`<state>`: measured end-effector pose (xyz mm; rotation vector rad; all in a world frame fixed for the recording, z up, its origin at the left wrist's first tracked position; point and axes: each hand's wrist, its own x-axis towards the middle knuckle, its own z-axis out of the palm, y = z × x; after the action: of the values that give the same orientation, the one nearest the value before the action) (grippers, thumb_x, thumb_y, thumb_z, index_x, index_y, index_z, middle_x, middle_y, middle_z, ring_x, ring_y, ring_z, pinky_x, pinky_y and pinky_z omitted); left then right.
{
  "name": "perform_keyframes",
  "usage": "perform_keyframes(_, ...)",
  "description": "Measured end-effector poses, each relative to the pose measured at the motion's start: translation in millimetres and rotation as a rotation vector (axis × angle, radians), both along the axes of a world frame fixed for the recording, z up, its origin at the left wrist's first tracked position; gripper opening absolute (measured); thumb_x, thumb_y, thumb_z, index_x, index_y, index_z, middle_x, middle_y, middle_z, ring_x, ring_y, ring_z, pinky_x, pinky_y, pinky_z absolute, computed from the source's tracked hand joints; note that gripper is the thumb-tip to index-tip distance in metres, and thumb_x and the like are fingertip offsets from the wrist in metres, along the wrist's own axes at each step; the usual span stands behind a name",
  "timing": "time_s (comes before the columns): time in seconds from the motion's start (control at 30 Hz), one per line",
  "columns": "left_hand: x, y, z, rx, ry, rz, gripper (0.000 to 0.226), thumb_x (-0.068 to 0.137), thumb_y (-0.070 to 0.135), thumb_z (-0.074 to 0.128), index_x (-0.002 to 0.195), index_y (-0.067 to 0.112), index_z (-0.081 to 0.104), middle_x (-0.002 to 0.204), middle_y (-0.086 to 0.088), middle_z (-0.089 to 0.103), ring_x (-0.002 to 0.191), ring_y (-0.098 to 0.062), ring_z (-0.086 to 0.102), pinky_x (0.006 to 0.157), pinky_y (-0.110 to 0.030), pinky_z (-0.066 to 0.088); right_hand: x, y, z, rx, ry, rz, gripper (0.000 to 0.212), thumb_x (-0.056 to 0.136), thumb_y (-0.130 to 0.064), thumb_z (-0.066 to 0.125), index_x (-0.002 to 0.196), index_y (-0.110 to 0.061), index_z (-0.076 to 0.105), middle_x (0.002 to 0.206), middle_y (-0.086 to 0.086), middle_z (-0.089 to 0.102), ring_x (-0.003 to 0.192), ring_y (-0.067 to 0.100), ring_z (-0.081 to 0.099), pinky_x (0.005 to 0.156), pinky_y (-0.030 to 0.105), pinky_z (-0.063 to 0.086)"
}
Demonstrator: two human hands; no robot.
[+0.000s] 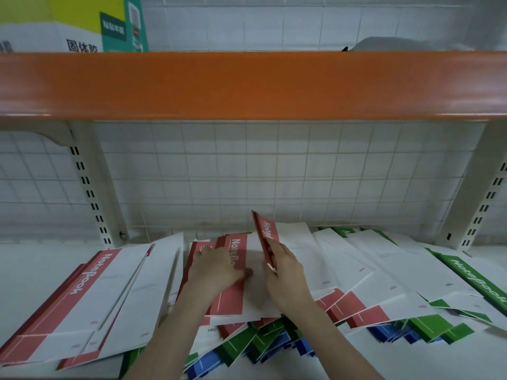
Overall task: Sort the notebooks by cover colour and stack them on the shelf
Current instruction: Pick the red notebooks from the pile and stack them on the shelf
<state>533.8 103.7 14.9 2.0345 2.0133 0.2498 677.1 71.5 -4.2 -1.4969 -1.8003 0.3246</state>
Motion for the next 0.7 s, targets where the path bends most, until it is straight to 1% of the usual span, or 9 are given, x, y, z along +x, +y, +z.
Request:
perform_keyframes(0.07,4.5,-2.3,-3.6,0.000,0.064,0.042,0.066,0.079,0.066,0.056,0.120,0.014,0.056,0.127,-0.014,0.055,0.120,-0.032,0.049,0.102,-0.042,0.043,-0.4,-1.6,1.5,0.001,0.054,0.009,0.043,0.092,-0.008,0.047,0.135,-0.012,0.045,0.128,0.004,0.054,0.116,0.020,0.051,0.100,0.030,0.041)
perform_keyframes(0.17,8.4,-3.5,-4.7,0.032,0.080,0.108,0.074,0.076,0.067,0.059,0.124,0.011,0.051,0.127,-0.013,0.054,0.118,-0.031,0.051,0.100,-0.041,0.045,-3.3,-4.1,3.6,-0.008,0.053,0.026,0.043,0.093,-0.012,0.048,0.136,-0.013,0.043,0.129,0.003,0.053,0.117,0.019,0.050,0.101,0.032,0.041)
perform_keyframes(0.2,8.2,-3.8,-3.3,0.027,0.043,0.126,0.070,0.076,0.064,0.061,0.123,0.012,0.052,0.124,-0.011,0.055,0.115,-0.030,0.053,0.098,-0.040,0.046,-5.3,-4.7,4.0,-0.007,0.035,0.027,0.044,0.093,-0.013,0.049,0.136,-0.014,0.042,0.130,0.002,0.053,0.117,0.019,0.050,0.102,0.033,0.040)
perform_keyframes(0.27,8.6,-4.3,-0.3,0.030,-0.069,0.120,0.053,0.082,0.049,0.062,0.119,0.012,0.053,0.121,-0.010,0.057,0.112,-0.028,0.054,0.097,-0.039,0.047,-11.8,-7.8,4.5,-0.007,-0.020,0.026,0.045,0.094,-0.019,0.047,0.139,-0.018,0.039,0.133,-0.001,0.050,0.121,0.018,0.047,0.105,0.036,0.038)
perform_keyframes(0.33,10.3,-5.5,2.6,0.089,-0.140,0.115,0.046,0.087,0.034,0.058,0.122,0.006,0.049,0.124,-0.014,0.052,0.113,-0.029,0.052,0.097,-0.038,0.046,-20.2,-11.7,4.3,0.003,-0.061,0.019,0.045,0.096,-0.025,0.046,0.140,-0.021,0.037,0.134,-0.003,0.049,0.122,0.017,0.046,0.106,0.037,0.037)
perform_keyframes(0.43,13.3,-10.5,5.8,0.220,-0.122,0.136,0.044,0.091,0.027,0.053,0.125,0.002,0.041,0.126,-0.016,0.043,0.116,-0.030,0.047,0.093,-0.037,0.044,-28.4,-15.6,3.6,0.020,-0.059,0.013,0.043,0.097,-0.030,0.043,0.139,-0.023,0.037,0.132,-0.005,0.050,0.120,0.016,0.048,0.106,0.037,0.037)
perform_keyframes(0.57,15.4,-14.6,2.5,0.264,-0.125,0.128,0.040,0.094,0.023,0.049,0.128,0.003,0.042,0.127,-0.015,0.043,0.116,-0.028,0.047,0.091,-0.033,0.044,-30.2,-15.8,0.3,-0.009,-0.064,0.015,0.043,0.098,-0.032,0.040,0.139,-0.025,0.036,0.134,-0.005,0.049,0.122,0.015,0.046,0.108,0.035,0.031)
perform_keyframes(0.63,13.6,-13.1,-1.0,0.279,-0.200,0.106,0.038,0.093,0.018,0.052,0.126,0.002,0.042,0.124,-0.016,0.047,0.110,-0.028,0.052,0.087,-0.029,0.044,-30.8,-16.3,-0.5,-0.008,-0.065,0.010,0.043,0.097,-0.031,0.040,0.139,-0.025,0.035,0.135,-0.005,0.048,0.124,0.015,0.045,0.108,0.034,0.029)
perform_keyframes(0.7,13.3,-10.5,-4.1,0.261,-0.367,0.080,0.031,0.092,0.008,0.051,0.121,0.000,0.043,0.114,-0.017,0.055,0.103,-0.030,0.056,0.087,-0.033,0.045,-31.0,-15.7,-0.2,-0.006,-0.056,0.003,0.044,0.097,-0.031,0.041,0.140,-0.024,0.034,0.137,-0.005,0.046,0.126,0.015,0.043,0.108,0.034,0.029)
